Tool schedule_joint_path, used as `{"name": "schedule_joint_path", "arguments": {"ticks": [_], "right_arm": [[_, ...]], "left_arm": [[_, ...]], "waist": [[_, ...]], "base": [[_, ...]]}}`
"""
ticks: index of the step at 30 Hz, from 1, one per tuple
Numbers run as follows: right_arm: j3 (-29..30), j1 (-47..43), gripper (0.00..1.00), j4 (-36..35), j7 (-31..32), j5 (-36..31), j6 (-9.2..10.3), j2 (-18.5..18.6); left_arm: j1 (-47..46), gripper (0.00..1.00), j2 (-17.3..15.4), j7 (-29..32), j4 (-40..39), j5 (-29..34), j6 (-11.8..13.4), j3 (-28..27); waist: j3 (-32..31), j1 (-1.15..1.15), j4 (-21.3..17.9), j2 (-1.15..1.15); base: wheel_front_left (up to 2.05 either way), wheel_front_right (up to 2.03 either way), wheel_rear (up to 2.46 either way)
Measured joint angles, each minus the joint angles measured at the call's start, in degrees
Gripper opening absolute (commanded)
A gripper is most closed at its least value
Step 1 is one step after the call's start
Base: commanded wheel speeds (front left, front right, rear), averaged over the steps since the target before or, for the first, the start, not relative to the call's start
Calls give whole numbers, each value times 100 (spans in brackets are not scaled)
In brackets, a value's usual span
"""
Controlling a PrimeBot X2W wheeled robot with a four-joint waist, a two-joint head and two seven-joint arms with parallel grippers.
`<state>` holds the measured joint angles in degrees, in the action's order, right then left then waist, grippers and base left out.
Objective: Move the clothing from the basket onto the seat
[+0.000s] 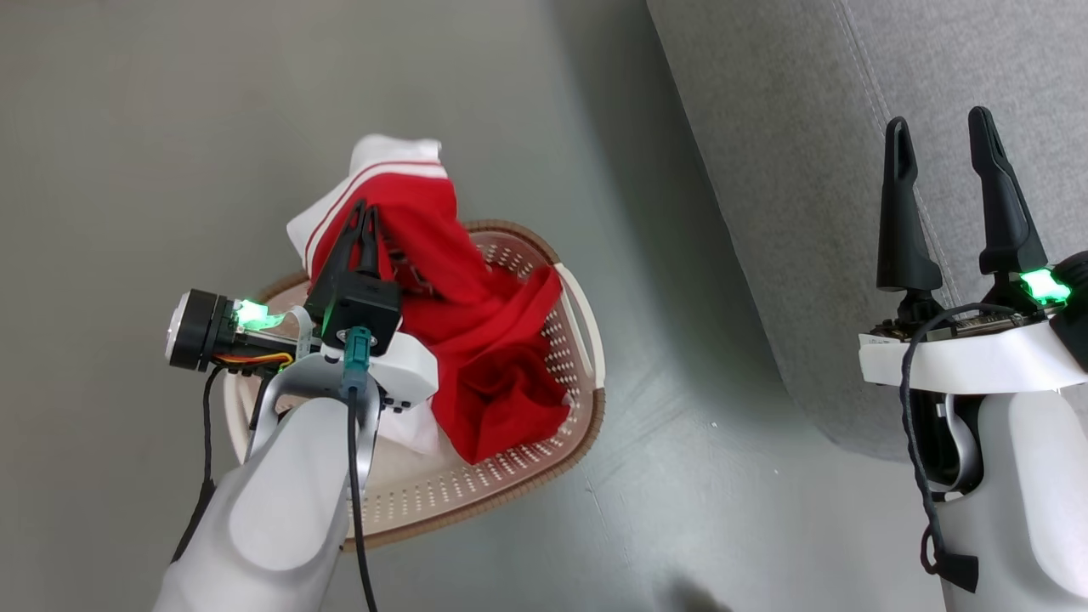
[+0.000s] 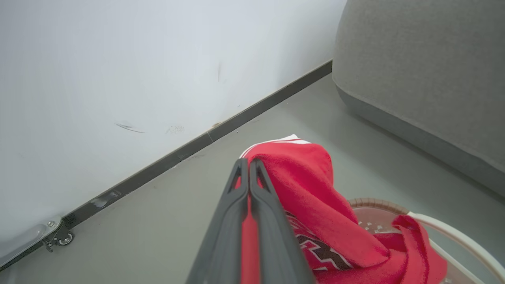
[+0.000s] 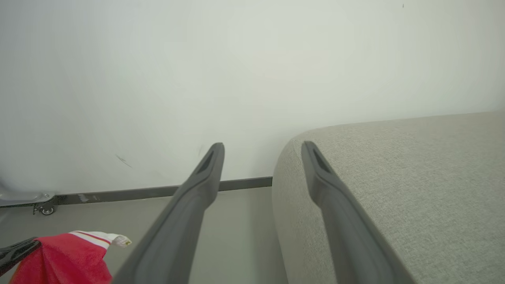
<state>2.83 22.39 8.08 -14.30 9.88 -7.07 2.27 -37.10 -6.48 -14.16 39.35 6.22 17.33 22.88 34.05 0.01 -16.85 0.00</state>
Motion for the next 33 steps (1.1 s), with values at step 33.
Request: {"name": "schedule_joint_path", "arguments": {"ticks": [33], "right_arm": [[-210, -600, 100, 511, -26, -682, 0, 338]], "left_arm": [[702, 0, -176, -32, -2081, -761, -483, -101]], "waist": [[-1945, 0, 820, 0]], "base": [[0, 0, 0]]}}
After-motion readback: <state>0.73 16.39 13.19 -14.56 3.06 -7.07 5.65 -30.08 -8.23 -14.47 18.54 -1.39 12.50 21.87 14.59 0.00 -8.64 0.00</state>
